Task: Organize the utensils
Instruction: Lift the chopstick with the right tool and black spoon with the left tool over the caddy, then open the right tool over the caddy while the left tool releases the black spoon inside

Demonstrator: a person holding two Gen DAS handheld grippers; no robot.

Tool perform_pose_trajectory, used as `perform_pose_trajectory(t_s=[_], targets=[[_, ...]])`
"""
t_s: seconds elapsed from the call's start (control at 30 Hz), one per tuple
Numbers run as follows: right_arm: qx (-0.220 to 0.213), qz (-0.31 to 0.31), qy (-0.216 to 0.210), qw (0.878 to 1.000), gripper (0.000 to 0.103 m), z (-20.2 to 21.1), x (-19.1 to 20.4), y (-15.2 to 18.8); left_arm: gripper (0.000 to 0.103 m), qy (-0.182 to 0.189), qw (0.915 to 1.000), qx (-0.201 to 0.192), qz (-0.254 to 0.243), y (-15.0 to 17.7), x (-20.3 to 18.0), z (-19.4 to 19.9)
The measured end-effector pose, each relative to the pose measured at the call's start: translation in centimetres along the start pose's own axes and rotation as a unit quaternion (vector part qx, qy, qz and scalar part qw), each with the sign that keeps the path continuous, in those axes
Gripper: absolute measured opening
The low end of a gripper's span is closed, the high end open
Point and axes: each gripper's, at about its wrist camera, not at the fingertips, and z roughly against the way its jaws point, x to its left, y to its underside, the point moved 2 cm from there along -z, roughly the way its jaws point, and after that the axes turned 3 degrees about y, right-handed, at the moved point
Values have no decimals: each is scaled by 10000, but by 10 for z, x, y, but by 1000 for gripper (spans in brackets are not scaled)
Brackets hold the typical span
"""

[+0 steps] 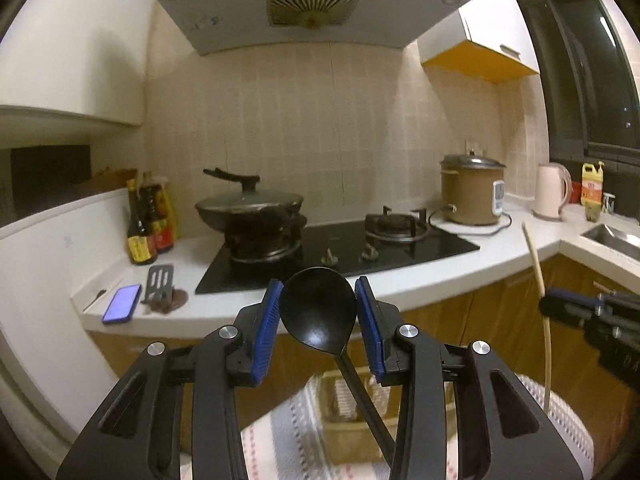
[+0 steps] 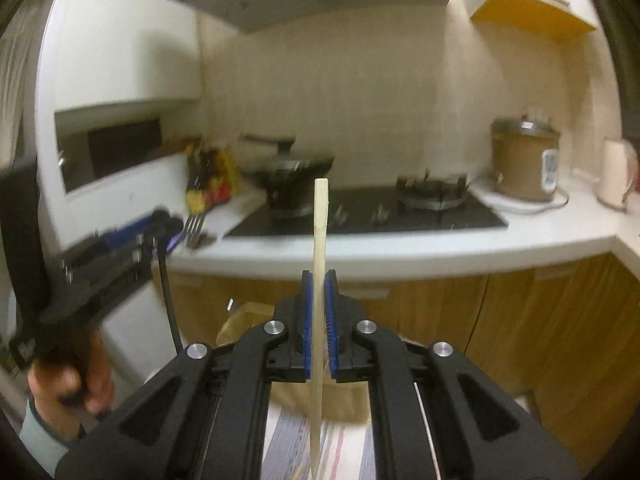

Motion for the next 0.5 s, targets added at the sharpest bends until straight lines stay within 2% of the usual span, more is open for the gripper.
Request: perform_pose_trajectory(t_s=[0.17,0.37,0.5], targets=[[-503,-133,169,9985,4,-18,-11,-18,35,-258,9994,-177,-123,2,-7,-26],[-895,149,356,9952,4,-46,-9,-24,35,-461,9986,-219,-149,8,9,-61],[-931,116,92,9955,4,-66,-13,-13,35,-458,9988,-161,-36,17,20,-83]])
